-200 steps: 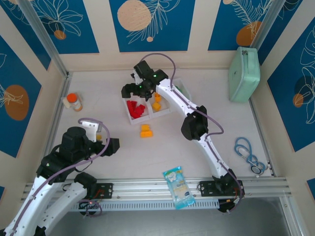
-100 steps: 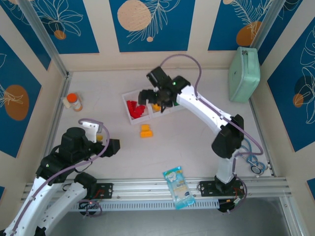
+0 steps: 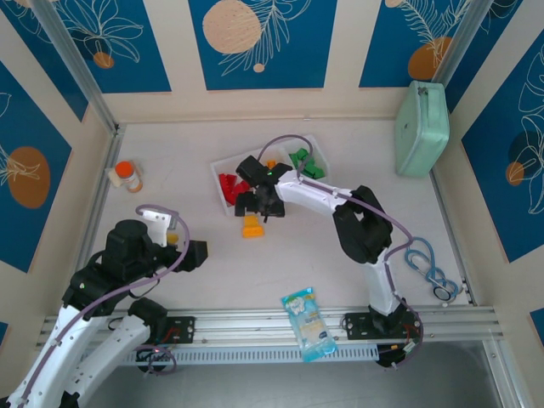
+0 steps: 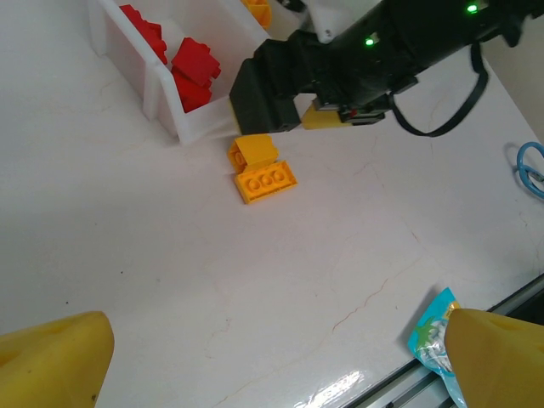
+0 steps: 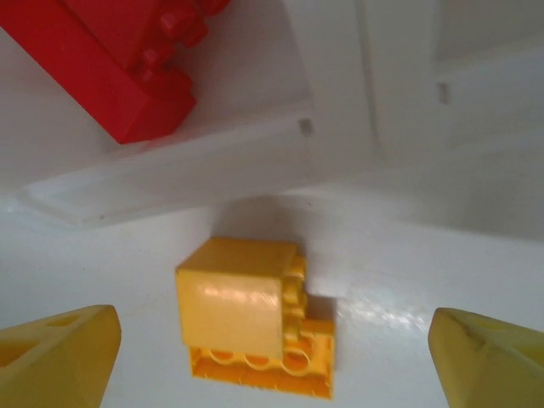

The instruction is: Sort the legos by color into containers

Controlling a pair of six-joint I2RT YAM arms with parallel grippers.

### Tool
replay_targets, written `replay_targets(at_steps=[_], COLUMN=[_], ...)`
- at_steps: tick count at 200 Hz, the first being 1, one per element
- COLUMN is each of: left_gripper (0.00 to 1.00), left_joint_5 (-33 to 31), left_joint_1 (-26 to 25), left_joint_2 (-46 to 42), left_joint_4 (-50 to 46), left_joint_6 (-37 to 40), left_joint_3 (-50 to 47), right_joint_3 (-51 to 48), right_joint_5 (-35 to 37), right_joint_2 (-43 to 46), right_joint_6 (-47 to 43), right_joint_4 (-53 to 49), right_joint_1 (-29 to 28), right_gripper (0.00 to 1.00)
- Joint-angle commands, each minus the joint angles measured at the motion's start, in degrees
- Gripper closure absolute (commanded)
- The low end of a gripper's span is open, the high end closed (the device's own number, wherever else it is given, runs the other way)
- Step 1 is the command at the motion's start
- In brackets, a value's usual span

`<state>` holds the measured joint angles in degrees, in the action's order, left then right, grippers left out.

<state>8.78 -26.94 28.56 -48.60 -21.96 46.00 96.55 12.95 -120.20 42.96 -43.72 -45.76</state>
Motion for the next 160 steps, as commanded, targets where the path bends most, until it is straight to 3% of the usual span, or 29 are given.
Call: replay_targets(at_steps=[1, 160], left_gripper=[0.01, 0.01], left_joint_5=[0.22, -2.93], left_joint_1=[0.71, 0.66], left_joint_2=[-0.87, -0.86], left_joint_4=[0.84, -0.09], left_joint_6=[1.0, 0.45], left_joint_3=[-0.39, -0.04], right_joint_3=[3.26, 8.77], right_joint_5=[-2.24, 3.61], right_joint_2=[-2.6, -9.13], right_joint_6=[-1.29, -5.45], right_joint_4=[-1.38, -8.12], right_joint_1=[-0.72, -2.71], right_gripper=[0.09, 0.38])
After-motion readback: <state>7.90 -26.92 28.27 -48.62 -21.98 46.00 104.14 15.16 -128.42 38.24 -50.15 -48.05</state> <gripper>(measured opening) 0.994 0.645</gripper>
